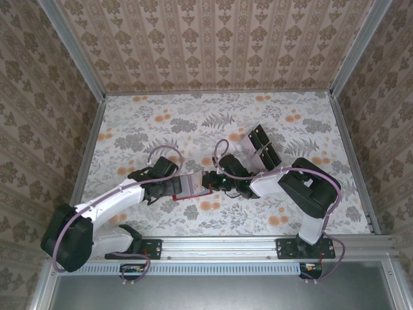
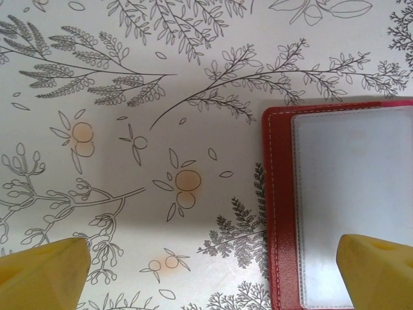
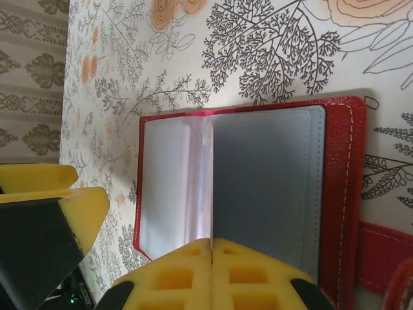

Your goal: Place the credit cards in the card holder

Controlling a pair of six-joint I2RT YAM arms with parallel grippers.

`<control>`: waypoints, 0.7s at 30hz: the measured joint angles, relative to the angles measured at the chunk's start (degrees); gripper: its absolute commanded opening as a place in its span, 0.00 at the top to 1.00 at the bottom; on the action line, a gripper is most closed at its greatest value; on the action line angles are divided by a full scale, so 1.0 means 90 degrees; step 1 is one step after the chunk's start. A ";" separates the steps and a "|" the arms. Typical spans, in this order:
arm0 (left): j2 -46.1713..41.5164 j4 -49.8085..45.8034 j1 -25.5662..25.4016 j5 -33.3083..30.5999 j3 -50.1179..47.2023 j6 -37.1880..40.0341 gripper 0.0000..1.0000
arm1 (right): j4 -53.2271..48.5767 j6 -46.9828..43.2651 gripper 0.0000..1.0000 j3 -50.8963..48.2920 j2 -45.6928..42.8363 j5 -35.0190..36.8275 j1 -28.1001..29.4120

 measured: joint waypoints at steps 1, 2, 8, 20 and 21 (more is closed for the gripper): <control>0.0039 0.0036 -0.0032 -0.0010 0.0000 -0.0017 0.00 | 0.0034 0.0034 1.00 -0.0015 0.0000 0.0000 0.0000; 0.0075 0.0070 -0.0061 -0.0007 0.0000 -0.0024 0.00 | 0.0070 0.0068 1.00 -0.0029 0.0000 -0.0005 0.0000; 0.0289 0.0221 -0.0175 -0.0012 0.0000 -0.0046 0.00 | 0.0206 0.0194 1.00 -0.0041 -0.0002 -0.0024 -0.0012; 0.0576 0.0180 -0.0243 -0.0095 0.0000 -0.0221 0.00 | 0.0770 0.0403 1.00 -0.0151 0.0007 -0.0019 -0.0015; 0.0576 0.0165 -0.0243 -0.0109 0.0000 -0.0233 0.00 | 0.0843 0.0420 1.00 -0.0165 0.0012 -0.0017 -0.0017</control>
